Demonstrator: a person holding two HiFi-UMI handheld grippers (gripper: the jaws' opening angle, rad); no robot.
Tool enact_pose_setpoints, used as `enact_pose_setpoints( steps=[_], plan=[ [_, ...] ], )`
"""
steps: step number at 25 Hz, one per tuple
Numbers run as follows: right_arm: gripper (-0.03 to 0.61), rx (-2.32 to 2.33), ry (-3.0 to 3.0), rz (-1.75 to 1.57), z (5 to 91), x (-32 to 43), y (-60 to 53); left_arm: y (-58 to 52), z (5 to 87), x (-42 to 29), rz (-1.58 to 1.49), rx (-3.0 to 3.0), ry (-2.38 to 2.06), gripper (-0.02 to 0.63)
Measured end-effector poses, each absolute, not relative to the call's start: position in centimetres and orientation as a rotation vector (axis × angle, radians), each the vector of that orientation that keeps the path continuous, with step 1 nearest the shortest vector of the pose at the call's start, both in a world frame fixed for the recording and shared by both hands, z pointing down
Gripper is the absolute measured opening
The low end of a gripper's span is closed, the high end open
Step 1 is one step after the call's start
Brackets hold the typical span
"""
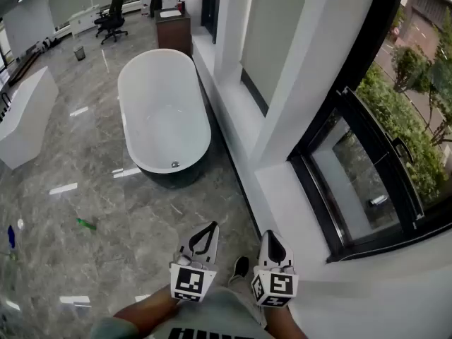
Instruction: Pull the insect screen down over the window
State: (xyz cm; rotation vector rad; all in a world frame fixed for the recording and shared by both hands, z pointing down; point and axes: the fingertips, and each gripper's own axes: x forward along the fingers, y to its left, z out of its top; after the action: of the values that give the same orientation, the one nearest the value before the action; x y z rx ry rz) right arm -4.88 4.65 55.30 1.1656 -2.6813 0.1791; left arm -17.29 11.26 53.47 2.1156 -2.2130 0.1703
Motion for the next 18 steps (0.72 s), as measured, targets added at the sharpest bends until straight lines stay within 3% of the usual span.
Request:
enact_pose_setpoints(
  steps=[18],
  plan=[
    [0.003,1.223,-2.589,0.138,55.8,-6.8,16.7,22.0,57.5,-20.3,0.159,2.016,-2.162,0.014]
  ],
)
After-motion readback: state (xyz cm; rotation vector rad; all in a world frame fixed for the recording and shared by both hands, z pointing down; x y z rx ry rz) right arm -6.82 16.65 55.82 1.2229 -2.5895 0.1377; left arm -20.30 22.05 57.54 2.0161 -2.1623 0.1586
